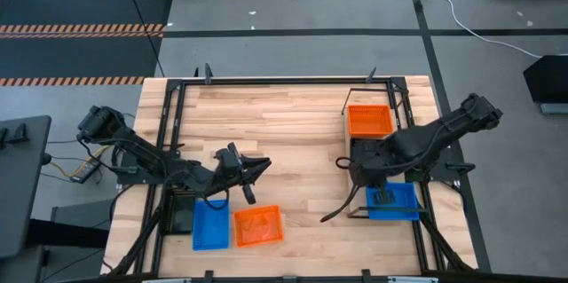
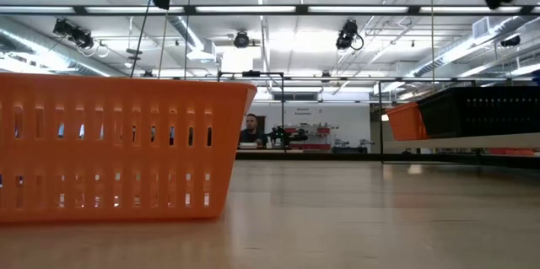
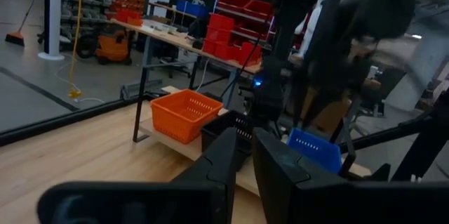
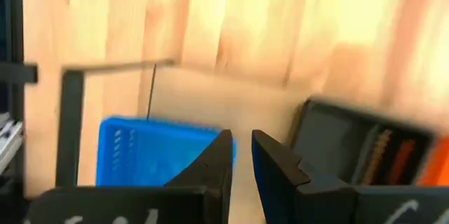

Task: Stack baskets on shelf by color
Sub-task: Stack the blue bin on top of the blue bin on the shelf

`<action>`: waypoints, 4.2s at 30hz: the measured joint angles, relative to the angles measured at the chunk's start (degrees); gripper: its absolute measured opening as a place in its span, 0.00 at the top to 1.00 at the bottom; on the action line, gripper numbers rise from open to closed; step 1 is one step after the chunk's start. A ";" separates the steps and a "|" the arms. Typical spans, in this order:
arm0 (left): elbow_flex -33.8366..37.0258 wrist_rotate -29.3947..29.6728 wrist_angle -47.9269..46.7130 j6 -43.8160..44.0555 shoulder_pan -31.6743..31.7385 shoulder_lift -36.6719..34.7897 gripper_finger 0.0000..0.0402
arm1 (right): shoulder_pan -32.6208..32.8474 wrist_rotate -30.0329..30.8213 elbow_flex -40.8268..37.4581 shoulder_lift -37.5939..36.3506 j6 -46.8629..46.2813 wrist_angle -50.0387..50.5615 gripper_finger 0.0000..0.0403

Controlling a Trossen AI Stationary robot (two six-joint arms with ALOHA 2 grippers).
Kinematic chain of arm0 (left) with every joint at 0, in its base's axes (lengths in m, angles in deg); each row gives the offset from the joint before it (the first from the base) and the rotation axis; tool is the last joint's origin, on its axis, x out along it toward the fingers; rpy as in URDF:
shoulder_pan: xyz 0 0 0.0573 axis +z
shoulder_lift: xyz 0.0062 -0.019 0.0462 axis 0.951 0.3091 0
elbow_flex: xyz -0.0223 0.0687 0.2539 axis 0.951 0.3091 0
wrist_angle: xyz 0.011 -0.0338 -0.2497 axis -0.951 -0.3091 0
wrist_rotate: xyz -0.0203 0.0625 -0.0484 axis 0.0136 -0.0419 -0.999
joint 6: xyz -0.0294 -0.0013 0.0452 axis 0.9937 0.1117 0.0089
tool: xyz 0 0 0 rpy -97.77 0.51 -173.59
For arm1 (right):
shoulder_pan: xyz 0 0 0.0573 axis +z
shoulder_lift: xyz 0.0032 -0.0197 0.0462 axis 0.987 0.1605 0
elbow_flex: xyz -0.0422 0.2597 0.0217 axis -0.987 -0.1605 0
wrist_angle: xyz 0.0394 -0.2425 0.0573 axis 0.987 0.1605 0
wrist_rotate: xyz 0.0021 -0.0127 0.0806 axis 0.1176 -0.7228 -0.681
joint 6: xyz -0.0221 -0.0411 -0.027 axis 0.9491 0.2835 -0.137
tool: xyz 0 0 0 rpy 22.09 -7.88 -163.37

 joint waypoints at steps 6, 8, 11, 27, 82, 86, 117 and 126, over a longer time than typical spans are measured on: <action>-0.47 0.01 -3.07 0.64 0.02 0.02 0.87 | 0.00 6.62 2.86 -0.04 5.35 -9.54 0.84; -1.92 0.06 -6.40 1.85 0.02 0.04 0.87 | 0.00 7.09 1.91 -0.04 7.96 -17.17 0.84; -5.17 0.93 -14.10 4.74 0.02 0.04 0.87 | -0.16 6.91 -1.80 -0.03 11.76 -32.11 0.84; -8.56 3.95 -28.03 8.34 1.26 0.18 0.87 | -6.74 4.68 -24.11 0.45 19.60 -67.76 0.84; -45.72 -37.41 -117.68 58.65 2.20 14.78 0.86 | -16.40 11.30 -27.30 -7.57 33.61 -81.87 0.84; -42.62 -40.53 -116.58 60.01 -0.57 14.86 0.79 | -16.41 13.77 -27.28 -9.36 33.08 -82.07 0.84; -22.03 -46.92 -85.99 79.47 -13.79 15.52 0.50 | -16.19 20.11 -27.28 -9.94 12.40 -86.31 0.84; -18.85 -48.65 -84.85 70.74 -13.06 15.41 0.61 | -12.70 17.96 -27.28 -9.91 10.59 -85.04 0.84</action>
